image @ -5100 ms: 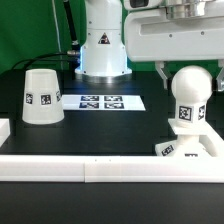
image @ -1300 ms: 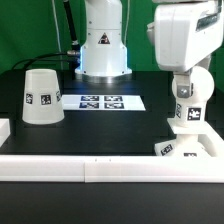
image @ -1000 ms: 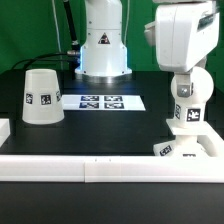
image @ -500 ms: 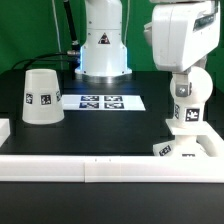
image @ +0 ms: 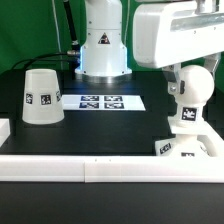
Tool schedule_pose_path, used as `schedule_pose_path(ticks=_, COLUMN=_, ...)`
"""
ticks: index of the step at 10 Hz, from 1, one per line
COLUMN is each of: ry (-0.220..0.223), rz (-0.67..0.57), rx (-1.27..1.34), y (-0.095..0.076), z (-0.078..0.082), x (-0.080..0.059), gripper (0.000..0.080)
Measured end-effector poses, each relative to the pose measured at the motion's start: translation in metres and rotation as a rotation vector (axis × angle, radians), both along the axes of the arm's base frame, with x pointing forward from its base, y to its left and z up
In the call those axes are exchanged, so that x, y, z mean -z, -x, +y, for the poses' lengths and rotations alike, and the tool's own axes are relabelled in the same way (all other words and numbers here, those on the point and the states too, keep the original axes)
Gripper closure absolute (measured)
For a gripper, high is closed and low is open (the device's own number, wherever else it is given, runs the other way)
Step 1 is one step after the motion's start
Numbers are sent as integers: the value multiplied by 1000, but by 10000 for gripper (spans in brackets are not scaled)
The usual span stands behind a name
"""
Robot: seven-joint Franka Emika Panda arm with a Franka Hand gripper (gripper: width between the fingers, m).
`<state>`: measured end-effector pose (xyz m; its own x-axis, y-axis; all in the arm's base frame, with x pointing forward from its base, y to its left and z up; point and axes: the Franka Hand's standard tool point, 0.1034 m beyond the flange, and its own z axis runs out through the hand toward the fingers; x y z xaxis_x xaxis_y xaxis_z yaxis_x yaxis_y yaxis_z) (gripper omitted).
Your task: Assemble lamp
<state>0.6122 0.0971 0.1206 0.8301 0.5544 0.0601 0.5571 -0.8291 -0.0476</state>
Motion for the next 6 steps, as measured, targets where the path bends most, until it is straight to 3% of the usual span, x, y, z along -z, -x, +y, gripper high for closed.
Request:
schedule_pose_path(ticks=4, ry=-4, rz=7, rx=271, y=-3, z=-5, x=-5, gripper=222)
schedule_pose_path(ticks=6, ry=-5, rz=11, rx=311, y=-3, z=-6, x=-4, gripper=179)
